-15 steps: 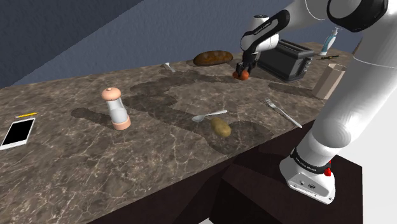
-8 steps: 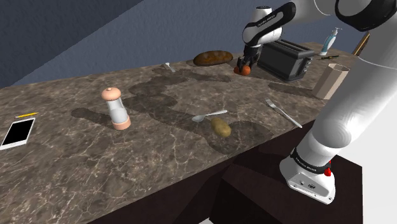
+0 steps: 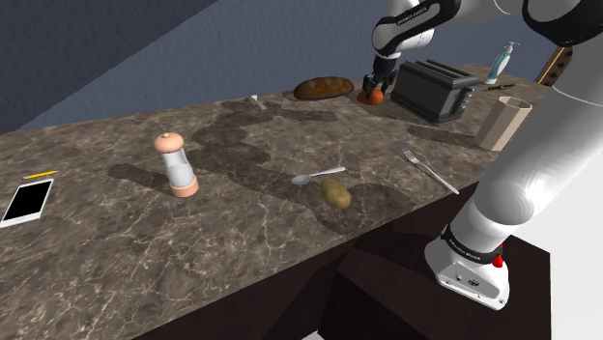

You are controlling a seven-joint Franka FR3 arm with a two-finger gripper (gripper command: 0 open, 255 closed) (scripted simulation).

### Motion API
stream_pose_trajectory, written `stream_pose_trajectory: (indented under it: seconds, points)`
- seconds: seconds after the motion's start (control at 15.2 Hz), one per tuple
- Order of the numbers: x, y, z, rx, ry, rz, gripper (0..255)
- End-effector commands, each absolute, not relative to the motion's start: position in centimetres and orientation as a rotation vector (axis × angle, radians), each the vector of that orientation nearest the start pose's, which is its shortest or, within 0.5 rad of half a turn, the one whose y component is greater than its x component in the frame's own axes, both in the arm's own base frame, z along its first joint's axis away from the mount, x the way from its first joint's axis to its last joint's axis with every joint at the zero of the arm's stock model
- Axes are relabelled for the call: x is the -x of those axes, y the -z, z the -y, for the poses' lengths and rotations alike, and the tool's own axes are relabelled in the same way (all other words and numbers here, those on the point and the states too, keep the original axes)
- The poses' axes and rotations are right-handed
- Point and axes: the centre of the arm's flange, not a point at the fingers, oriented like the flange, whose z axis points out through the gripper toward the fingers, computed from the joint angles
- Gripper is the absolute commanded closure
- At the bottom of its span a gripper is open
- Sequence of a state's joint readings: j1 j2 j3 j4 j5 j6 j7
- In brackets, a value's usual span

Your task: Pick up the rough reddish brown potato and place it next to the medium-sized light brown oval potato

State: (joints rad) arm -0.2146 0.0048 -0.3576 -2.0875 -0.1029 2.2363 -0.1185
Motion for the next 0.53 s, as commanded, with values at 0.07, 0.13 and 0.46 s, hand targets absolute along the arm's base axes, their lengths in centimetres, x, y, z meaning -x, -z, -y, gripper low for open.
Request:
stream_pose_trajectory:
  seconds: [0.07,0.13,0.46]
  points:
    - [-47.0,-45.1,30.6,3.204,0.173,-0.643,255]
    - [-47.0,-45.6,30.6,3.204,0.173,-0.643,255]
    - [-47.0,-47.9,30.6,3.204,0.173,-0.643,255]
